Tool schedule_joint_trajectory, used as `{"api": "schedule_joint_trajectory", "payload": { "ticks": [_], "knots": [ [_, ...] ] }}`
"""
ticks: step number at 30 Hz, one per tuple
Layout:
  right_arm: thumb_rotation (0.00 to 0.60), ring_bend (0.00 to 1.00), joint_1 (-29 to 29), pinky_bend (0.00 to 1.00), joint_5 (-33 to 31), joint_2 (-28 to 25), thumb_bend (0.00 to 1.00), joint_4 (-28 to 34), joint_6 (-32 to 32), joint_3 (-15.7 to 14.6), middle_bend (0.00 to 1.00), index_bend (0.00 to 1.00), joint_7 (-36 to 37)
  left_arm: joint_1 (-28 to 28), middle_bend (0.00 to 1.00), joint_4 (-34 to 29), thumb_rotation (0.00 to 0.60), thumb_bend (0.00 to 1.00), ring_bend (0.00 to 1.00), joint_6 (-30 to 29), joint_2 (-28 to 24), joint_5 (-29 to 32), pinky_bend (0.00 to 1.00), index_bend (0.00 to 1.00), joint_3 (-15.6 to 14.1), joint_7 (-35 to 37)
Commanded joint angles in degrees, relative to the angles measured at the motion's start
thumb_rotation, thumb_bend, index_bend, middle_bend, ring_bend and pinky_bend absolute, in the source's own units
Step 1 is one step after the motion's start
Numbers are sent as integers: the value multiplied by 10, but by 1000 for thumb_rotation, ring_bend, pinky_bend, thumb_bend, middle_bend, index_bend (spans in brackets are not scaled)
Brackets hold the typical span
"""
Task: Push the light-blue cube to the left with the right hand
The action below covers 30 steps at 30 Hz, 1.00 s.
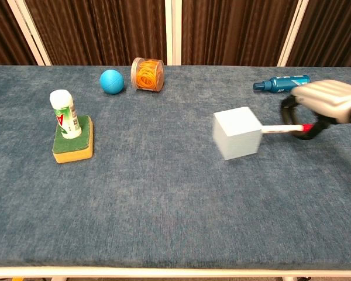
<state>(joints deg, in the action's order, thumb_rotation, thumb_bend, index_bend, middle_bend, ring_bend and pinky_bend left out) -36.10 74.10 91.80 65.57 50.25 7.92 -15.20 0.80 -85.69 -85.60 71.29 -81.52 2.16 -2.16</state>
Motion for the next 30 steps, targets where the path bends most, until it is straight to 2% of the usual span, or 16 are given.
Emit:
{"api": "schedule_joint_trajectory", "payload": {
  "ticks": [1, 9, 21, 30],
  "knots": [
    [600, 265, -20, 248, -7, 19, 477, 4, -13, 9, 649, 723, -21, -1, 157, 5, 600, 152, 97, 0, 1, 1, 104, 216, 0, 4],
    [600, 265, -61, 249, -25, 55, 477, 23, -32, 22, 648, 724, -72, -3, 157, 14, 600, 153, 97, 0, 4, 0, 104, 216, 0, 13],
    [600, 265, -46, 249, -34, 13, 477, 81, -15, -3, 648, 726, -86, -1, 157, 11, 600, 153, 97, 0, 5, -5, 104, 215, 0, 9],
    [600, 265, -60, 249, -38, 26, 477, 101, -28, -7, 649, 730, -83, -3, 157, 6, 600, 152, 97, -4, 2, -6, 104, 216, -1, 5]
  ]
}}
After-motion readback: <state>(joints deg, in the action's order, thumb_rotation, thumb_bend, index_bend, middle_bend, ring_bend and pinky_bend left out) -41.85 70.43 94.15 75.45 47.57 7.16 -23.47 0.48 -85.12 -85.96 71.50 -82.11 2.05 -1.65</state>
